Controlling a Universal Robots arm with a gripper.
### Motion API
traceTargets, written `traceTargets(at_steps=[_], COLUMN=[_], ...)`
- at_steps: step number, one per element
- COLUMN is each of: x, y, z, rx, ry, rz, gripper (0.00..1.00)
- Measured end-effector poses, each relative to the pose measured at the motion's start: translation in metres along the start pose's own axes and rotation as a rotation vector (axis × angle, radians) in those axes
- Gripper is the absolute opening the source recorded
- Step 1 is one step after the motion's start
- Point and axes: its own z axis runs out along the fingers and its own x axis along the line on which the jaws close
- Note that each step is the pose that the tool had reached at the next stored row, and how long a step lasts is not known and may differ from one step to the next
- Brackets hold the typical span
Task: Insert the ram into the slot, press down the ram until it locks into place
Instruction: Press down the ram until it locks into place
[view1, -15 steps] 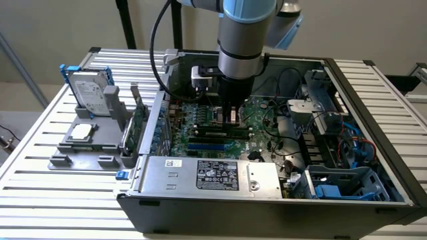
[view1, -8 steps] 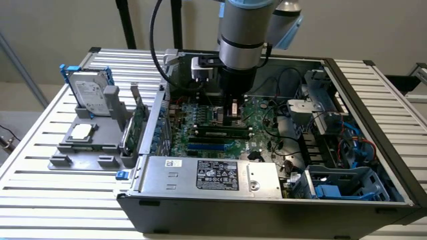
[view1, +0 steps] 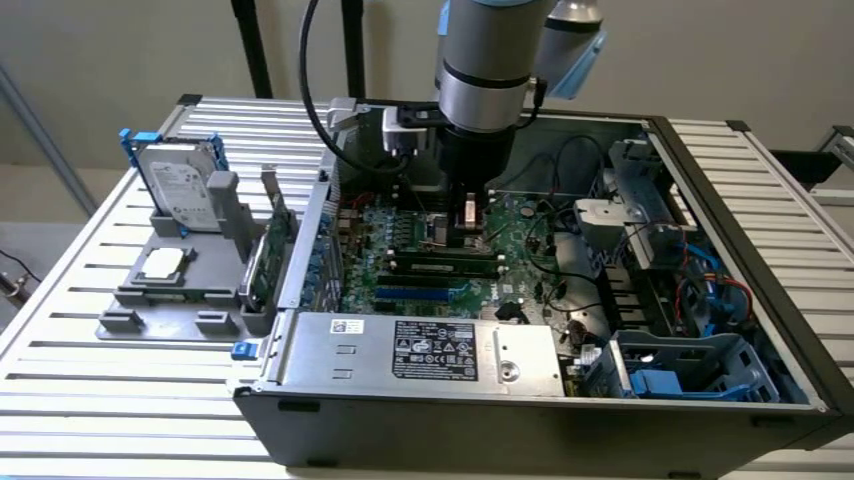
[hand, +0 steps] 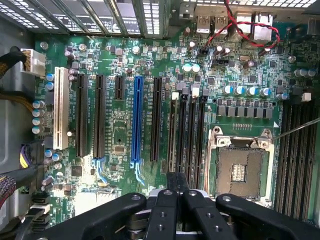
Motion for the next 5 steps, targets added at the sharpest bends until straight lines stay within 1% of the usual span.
traceTargets(at_steps=[5], x=[0.0], y=[0.0], z=[0.0], rx=[0.0], ry=[0.0], rz=[0.0], gripper=[0.11])
